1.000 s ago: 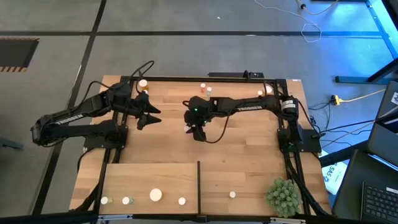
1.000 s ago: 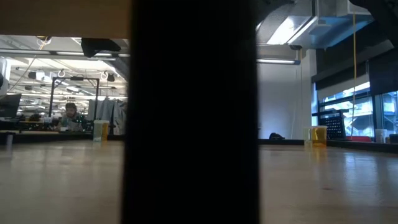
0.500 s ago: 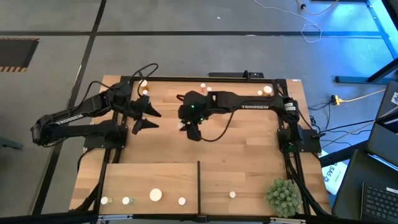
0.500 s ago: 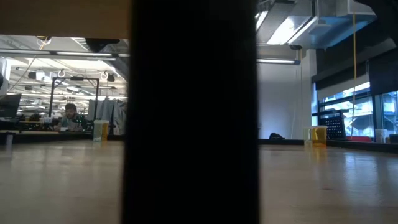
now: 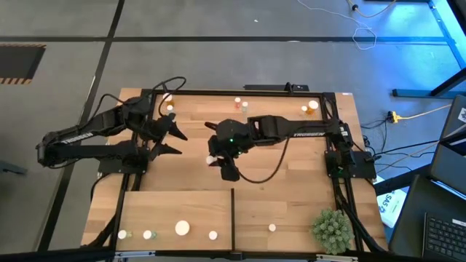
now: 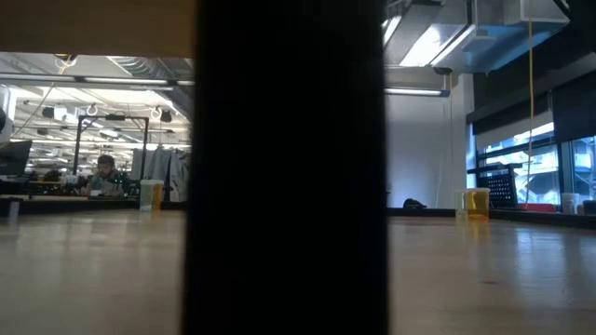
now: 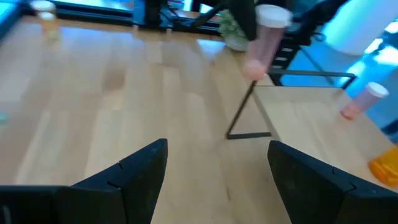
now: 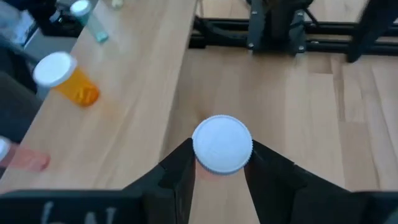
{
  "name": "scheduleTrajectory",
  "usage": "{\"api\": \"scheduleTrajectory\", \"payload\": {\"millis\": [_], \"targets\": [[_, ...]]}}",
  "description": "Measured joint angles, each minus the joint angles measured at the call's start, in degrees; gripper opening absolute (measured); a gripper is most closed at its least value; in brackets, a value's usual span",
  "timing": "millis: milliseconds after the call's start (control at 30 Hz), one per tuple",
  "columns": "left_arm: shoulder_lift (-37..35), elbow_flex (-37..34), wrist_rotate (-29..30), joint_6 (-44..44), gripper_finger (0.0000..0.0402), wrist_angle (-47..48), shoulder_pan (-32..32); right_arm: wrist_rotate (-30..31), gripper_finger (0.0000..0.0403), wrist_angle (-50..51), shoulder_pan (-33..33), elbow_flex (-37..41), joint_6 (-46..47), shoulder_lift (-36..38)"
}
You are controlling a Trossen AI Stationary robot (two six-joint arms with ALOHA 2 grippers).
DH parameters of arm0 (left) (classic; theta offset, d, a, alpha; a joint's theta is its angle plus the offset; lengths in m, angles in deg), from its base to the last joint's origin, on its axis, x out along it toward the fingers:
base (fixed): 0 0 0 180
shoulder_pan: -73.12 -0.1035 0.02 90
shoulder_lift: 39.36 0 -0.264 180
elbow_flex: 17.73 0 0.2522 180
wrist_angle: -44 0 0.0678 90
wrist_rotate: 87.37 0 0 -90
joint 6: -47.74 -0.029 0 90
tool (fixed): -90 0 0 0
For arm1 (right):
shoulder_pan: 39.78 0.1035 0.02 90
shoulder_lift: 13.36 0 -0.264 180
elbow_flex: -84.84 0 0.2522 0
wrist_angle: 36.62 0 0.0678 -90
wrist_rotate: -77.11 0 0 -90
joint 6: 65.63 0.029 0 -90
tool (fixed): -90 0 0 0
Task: Pick and place medicine bottles onto shelf by color
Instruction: Put the bottom middle pink pill bottle on the shelf aligned them with the other pink pill bottle
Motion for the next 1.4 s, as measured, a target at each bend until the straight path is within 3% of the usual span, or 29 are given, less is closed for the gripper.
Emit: {"api": "scheduleTrajectory", "payload": {"millis": [400, 700, 867, 1133, 1400], "targets": [[3.1, 5.5, 13.1, 1.9, 0.0273, 3.6, 8.3, -0.9, 0.0131, 7.7, 0.6, -0.4, -3.1, 5.8], [7.1, 5.5, 16.8, 3.7, 0.0273, 2.7, 13.0, -3.1, 0.0131, 8.5, 0.7, 4.9, -4.3, 10.2], [7.9, 5.5, 16.8, 4.8, 0.0273, -0.5, 14.9, -3.0, 0.0131, 0.6, 0.7, 16.3, -2.0, 16.4], [7.8, 5.6, 16.8, 7.4, 0.0273, -1.7, 16.8, -2.8, 0.0131, -27.0, 1.7, 38.4, 2.5, 29.0], [8.5, 5.6, 17.1, 12.0, 0.0273, -3.6, 20.7, -3.4, 0.0131, -36.2, 5.8, 44.6, -0.4, 28.2]]}}
